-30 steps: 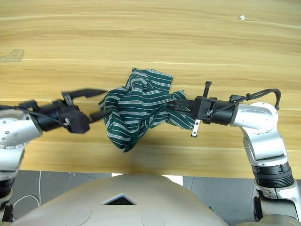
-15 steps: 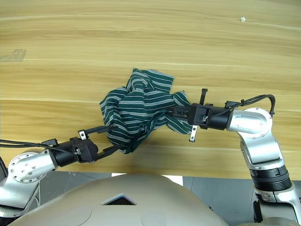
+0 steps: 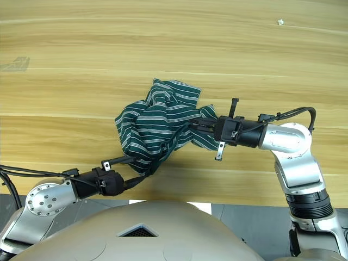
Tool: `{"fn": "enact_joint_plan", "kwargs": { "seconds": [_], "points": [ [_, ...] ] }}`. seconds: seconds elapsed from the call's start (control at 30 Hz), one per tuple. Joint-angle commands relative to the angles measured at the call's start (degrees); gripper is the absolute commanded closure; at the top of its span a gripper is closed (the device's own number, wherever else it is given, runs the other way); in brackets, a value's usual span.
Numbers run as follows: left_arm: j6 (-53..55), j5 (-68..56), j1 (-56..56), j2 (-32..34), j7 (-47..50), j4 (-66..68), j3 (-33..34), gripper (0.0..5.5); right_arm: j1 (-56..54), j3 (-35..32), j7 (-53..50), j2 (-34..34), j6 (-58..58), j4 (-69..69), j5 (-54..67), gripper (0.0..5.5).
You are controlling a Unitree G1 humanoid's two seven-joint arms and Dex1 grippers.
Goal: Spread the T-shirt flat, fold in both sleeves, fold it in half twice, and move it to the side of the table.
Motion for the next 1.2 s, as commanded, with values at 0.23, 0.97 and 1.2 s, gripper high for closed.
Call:
{"fn": "enact_joint_plan", "kwargs": {
  "seconds": [0.23,0.97,1.2],
  "points": [
    [-0.2,2.1,-1.9,-0.2,0.3,3.7,-2.0,2.78,-2.9,0.1,-1.2,1.2,0.3,-2.4,-0.3,5.50],
    [-3.3,9.5,-6.6,-2.6,4.5,8.8,-6.5,2.78,-5.0,1.8,-1.9,3.0,0.2,-2.5,-1.1,5.50],
    [-4.7,5.6,-6.3,-1.3,2.7,7.9,-5.6,3.49,-4.7,2.1,-2.4,3.7,0.0,-1.9,-1.6,5.50]
  ]
}}
